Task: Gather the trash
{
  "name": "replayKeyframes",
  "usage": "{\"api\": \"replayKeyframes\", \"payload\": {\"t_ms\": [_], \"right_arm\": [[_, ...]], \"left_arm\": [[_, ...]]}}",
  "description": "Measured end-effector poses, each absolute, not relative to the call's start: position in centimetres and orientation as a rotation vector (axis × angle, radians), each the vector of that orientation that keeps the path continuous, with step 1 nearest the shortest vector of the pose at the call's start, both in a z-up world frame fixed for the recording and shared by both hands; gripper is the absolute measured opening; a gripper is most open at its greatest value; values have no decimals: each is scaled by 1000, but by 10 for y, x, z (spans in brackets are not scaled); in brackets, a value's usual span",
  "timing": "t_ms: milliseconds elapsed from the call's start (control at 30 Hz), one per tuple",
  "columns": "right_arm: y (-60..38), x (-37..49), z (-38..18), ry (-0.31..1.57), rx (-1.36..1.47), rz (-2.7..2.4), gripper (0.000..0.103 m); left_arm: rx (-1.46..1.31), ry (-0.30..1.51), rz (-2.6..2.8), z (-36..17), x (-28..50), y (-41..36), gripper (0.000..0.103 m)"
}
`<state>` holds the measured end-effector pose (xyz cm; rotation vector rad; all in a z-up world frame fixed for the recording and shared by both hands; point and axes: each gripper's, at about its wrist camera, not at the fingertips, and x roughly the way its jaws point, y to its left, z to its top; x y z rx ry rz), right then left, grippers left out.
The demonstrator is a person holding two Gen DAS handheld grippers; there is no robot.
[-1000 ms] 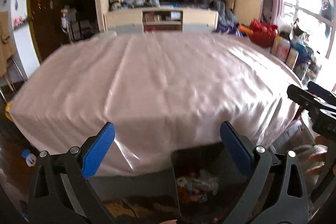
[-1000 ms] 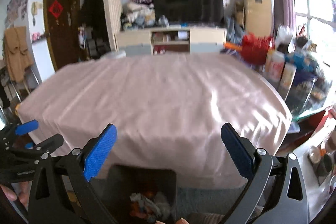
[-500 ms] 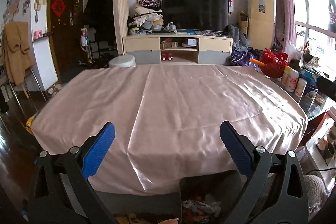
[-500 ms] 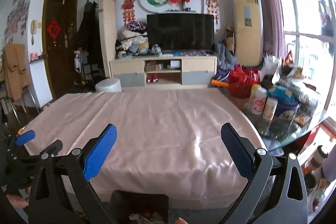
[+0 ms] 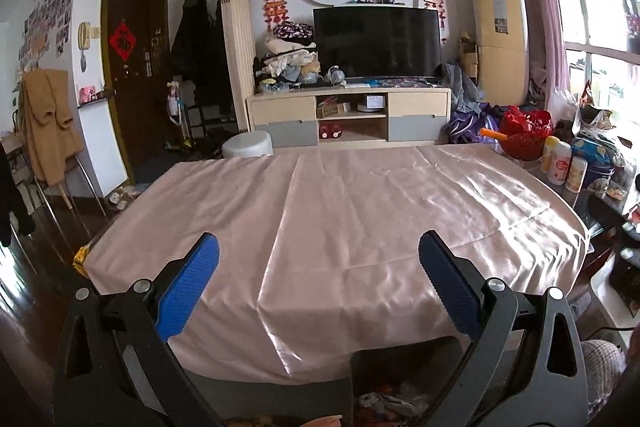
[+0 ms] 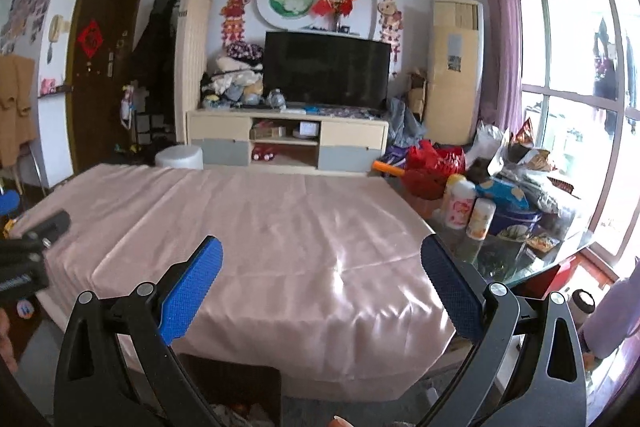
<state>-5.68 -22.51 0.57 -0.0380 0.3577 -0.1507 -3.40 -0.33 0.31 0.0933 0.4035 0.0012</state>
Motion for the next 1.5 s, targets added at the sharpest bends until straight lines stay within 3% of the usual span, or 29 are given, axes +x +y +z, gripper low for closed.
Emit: {"api": "replayKeyframes", "payload": {"t_ms": [1500], "right_arm": [[-219, -74, 5, 336, -54, -114, 100]], "left_arm": [[127, 433, -39, -6, -38, -15, 95]]}}
